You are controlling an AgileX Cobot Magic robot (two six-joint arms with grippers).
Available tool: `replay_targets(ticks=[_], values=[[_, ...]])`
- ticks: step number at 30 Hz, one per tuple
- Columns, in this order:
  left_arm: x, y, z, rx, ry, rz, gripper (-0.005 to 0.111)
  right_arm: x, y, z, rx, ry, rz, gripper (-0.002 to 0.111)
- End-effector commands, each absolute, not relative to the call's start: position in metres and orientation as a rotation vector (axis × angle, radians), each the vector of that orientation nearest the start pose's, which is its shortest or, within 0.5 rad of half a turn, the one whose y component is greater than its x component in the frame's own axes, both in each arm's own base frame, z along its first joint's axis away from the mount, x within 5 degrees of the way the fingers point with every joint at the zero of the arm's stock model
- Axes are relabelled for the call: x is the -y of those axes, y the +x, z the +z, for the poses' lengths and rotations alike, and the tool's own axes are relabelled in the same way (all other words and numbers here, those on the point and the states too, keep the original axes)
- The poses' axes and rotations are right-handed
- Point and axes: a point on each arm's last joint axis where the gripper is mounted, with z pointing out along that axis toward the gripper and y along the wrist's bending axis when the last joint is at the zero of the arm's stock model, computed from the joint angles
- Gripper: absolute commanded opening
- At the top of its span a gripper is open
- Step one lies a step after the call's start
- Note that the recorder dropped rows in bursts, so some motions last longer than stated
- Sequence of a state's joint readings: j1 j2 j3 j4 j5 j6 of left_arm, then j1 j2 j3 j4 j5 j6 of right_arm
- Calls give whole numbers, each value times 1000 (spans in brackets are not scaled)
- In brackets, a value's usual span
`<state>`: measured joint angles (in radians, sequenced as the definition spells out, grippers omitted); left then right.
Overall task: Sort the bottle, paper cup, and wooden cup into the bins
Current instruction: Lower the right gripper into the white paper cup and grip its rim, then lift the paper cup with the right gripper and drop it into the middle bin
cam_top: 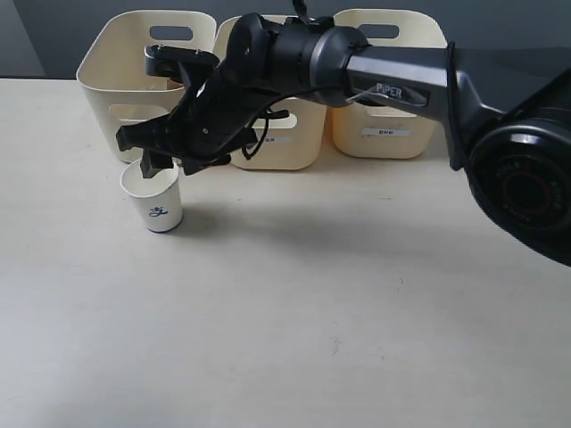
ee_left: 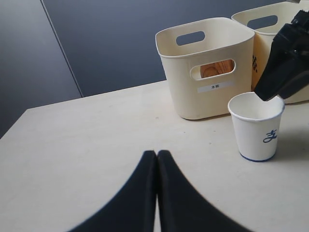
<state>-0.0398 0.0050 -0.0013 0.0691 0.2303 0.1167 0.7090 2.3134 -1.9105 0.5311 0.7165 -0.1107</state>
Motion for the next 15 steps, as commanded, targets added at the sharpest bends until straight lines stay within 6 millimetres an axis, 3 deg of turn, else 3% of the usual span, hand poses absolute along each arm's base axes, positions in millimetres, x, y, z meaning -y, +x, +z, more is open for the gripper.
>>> replay_targets(ticks=[1,12,15], values=[[1,56,193,-1700,181,117,0,-358,370,163,-2607,-677,787,55],[1,56,193,-1700,181,117,0,-359,372,161,-2598,-668,785,55],[1,56,193,-1700,181,117,0,-359,372,161,-2598,-667,785,45]])
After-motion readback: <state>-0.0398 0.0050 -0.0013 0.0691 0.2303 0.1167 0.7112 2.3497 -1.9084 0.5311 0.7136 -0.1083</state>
